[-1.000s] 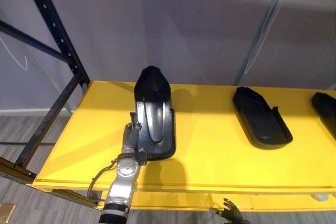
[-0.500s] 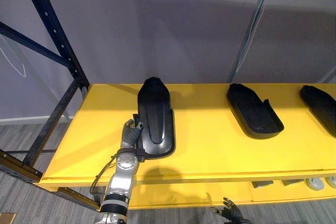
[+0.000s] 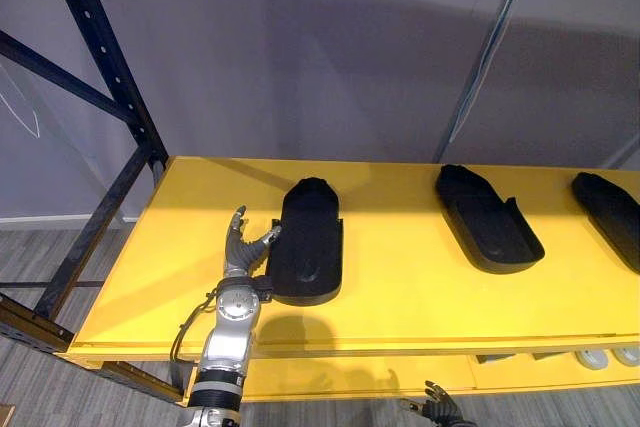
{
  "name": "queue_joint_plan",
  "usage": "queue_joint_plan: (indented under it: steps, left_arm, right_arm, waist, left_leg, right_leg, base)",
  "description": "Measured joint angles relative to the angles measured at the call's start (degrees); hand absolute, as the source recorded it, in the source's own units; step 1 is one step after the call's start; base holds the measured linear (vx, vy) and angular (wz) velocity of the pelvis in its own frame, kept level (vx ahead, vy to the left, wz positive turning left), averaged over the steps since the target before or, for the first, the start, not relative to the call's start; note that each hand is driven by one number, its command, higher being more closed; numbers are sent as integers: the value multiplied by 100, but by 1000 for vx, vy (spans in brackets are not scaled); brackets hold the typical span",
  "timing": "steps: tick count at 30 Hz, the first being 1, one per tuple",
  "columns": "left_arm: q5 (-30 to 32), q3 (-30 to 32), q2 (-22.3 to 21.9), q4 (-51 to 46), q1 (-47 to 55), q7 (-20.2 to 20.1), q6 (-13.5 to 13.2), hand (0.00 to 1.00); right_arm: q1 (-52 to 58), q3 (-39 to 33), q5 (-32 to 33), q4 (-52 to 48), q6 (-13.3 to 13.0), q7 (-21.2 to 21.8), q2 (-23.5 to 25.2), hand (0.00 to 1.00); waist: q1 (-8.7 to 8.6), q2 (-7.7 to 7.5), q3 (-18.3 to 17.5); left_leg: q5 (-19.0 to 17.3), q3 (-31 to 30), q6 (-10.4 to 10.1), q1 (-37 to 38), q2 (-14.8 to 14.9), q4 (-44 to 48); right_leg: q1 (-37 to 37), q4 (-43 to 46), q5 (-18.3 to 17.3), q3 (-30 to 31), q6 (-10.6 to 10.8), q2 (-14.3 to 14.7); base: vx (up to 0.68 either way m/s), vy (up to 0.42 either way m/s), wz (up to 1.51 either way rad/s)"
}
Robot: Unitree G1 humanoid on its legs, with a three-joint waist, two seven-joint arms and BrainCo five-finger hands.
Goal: Walk over and take plastic housings, then place them on the shelf
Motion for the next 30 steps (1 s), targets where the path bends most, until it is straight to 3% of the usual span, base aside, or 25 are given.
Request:
queue_joint_plan:
  steps: [5,9,10,17,22,30]
  left_arm:
    - [-90,-29,-24,-567,43,59,-81,0]
    - [-85,-442,-85,-1679,438,58,-437,0]
    - [-80,-592,-105,-1948,571,47,-507,100]
    - [-25,-1601,-106,-2833,1743,-282,-1099,100]
    - [-64,-1962,-92,-2828,2406,-613,-1182,100]
    - [-38,-2133,64,-2206,2490,-1023,-1173,100]
  right_arm:
    - [0,-2,1,11,-1,-2,-4,0]
    - [25,-7,19,66,-15,-6,-56,0]
    - [39,-8,25,83,-22,-8,-65,0]
    - [158,-4,28,177,-164,-80,-147,0]
    - [381,8,22,312,-177,-124,-222,0]
    - [466,231,19,293,-170,-170,-295,0]
  waist:
    - [-1,2,1]
    - [75,5,19]
    - [110,8,23]
    - [277,21,71]
    - [354,17,82]
    - [419,38,-4]
  left_leg:
    - [5,-45,7,1,-1,10]
    - [-1,-114,13,-17,-6,49]
    - [-10,-116,18,-19,-5,65]
    - [-172,-111,36,-97,-11,283]
    - [-282,-109,68,-225,-44,431]
    - [-287,-103,74,-210,-71,444]
  right_leg:
    - [12,26,-2,-29,2,-6]
    - [23,105,-73,-56,32,-17]
    - [22,138,-99,-52,35,-19]
    - [-34,330,-251,14,98,-37]
    - [-160,497,-378,10,116,-78]
    - [-159,501,-376,-10,117,-120]
  base:
    - [-34,-1,3]
    - [-23,-1,9]
    - [-14,-3,6]
    - [-7,3,-1]
    - [22,10,1]
    - [9,5,0]
